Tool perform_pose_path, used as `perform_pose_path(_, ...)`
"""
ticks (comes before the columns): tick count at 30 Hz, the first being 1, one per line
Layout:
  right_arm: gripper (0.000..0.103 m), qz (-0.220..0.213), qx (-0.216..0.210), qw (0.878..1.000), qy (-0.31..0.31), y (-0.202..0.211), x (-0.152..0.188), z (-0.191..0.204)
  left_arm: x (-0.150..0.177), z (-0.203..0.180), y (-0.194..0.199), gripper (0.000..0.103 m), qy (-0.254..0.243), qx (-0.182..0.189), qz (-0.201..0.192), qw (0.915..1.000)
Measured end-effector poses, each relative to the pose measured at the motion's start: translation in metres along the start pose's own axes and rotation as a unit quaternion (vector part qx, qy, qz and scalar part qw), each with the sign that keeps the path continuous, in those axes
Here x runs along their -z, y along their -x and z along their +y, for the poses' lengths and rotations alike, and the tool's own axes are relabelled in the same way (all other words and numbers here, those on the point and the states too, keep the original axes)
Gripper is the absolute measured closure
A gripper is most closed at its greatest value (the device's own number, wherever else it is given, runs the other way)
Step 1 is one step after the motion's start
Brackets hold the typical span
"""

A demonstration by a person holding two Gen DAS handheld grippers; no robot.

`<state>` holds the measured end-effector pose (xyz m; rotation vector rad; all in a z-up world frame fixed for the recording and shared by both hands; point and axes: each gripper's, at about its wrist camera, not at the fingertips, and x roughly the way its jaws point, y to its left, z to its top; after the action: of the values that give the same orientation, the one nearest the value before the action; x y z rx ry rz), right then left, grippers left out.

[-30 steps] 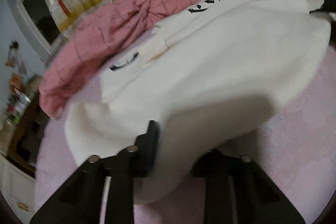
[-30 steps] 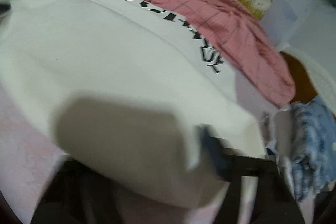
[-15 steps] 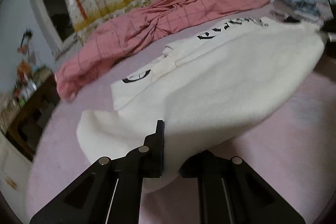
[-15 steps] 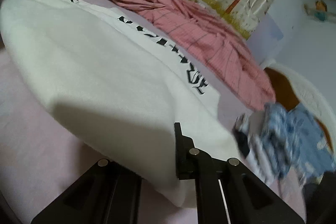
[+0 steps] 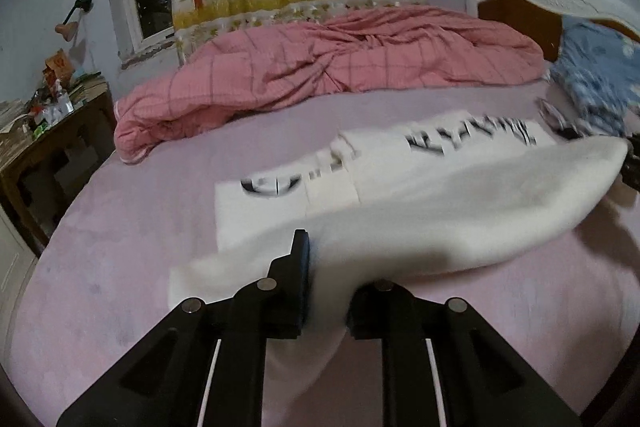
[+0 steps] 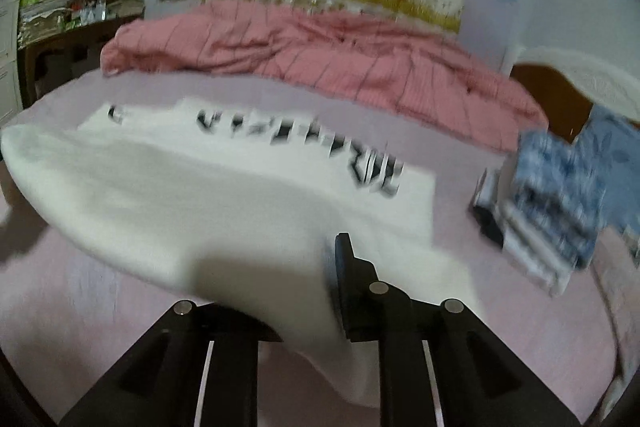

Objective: Fold large clothes

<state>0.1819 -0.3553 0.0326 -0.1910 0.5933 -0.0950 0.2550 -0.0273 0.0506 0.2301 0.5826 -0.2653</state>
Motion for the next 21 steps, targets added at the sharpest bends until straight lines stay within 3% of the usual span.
perform_pose_path(3,0.08,-0.002,0.001,1.0,-0.005,-0.019,-0.033,-0.007,-0.034,0.013,-0.016,0.087,0.02,0.009,-0.029,0.9993)
perform_pose_path(6,0.079,0.0,0.004,1.0,-0.016,-0.051,-0.065,-0.013,-0.063,0.018,-0.048,0.087,0.011,-0.017,-0.038,0.9991)
perform_pose_path(10,0.079,0.037,-0.01,0.999,-0.025,-0.115,-0.095,-0.019,-0.086,0.025,-0.117,0.087,0.02,-0.018,0.01,0.9996)
perform_pose_path(13,0.074,0.074,-0.017,0.997,-0.021,-0.161,-0.099,-0.016,-0.079,0.029,-0.162,0.086,0.043,-0.006,0.061,0.9972)
perform_pose_path(14,0.068,0.08,-0.018,0.997,-0.015,-0.171,-0.097,-0.015,-0.074,0.029,-0.17,0.084,0.045,-0.007,0.065,0.9969)
perform_pose_path(17,0.033,0.084,0.025,0.996,0.031,-0.188,-0.091,-0.015,-0.06,0.025,-0.187,0.078,0.031,-0.006,0.064,0.9974)
perform_pose_path(20,0.026,0.078,0.014,0.996,0.047,-0.181,-0.087,-0.029,-0.055,0.022,-0.186,0.065,0.009,-0.002,0.031,0.9995)
perform_pose_path(21,0.02,0.078,0.015,0.996,0.047,-0.176,-0.086,-0.033,-0.053,0.024,-0.182,0.049,0.005,-0.002,0.02,0.9998)
